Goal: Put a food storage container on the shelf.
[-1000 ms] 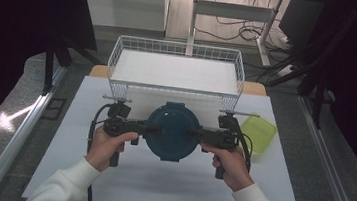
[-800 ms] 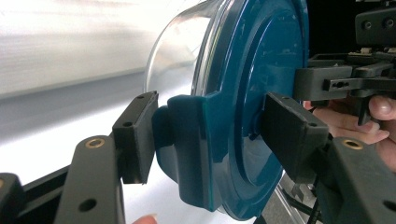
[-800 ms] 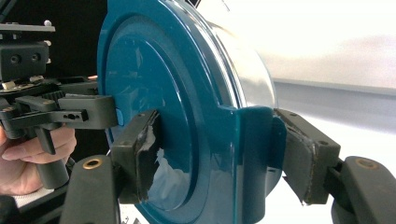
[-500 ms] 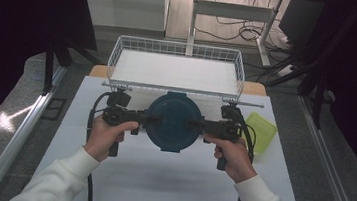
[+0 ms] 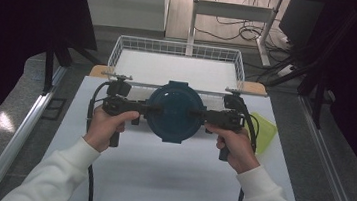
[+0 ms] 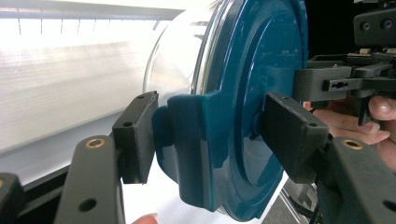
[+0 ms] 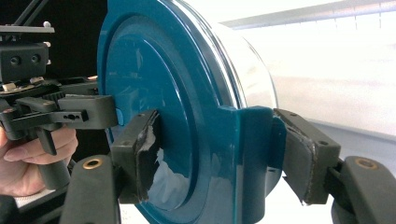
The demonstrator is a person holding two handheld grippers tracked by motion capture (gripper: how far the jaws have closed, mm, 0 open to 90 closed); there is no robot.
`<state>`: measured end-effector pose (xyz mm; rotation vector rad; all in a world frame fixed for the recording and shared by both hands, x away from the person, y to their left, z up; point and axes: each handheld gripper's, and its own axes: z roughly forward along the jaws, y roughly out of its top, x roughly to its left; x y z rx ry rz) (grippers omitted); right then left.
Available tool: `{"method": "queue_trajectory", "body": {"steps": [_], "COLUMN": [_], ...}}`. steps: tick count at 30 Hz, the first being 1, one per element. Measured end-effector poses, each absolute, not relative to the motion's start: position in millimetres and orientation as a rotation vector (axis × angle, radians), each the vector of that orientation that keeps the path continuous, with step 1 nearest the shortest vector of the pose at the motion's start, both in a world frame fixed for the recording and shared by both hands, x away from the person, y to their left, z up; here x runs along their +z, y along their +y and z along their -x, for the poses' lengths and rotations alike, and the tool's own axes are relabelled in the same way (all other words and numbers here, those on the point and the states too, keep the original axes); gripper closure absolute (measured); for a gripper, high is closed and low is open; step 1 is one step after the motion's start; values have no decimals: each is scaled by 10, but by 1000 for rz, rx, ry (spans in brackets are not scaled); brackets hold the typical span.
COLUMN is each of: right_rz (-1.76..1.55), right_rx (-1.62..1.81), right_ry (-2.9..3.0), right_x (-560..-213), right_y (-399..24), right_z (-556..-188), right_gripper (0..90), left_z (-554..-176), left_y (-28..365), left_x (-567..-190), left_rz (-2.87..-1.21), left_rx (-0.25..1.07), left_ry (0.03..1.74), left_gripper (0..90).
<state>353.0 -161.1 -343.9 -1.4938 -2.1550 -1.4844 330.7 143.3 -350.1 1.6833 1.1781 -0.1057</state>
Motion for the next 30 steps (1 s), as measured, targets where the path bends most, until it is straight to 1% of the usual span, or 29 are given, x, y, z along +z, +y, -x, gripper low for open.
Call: {"method": "queue_trajectory", "body": {"steps": [13, 21, 30], "right_rz": [1483, 1481, 1479], "right_rx": [-1497, -1506, -1524], "right_ry": [-2174, -2182, -2176], "right_x": [-3211, -3077, -2956], "right_y": [-1534, -1503, -1501], "right_z": [-3661, -3767, -3872], "right_gripper": [339, 346, 346], "left_z": [-3419, -3527, -3637], "left_y": [1510, 1552, 1555], "left_x": [-3305, -3216, -3070], "left_rz": [-1673, -1657, -1660], "left_rx": [-90, -103, -82], "left_ry": [1165, 1161, 1150], "left_gripper": [381, 382, 382]}}
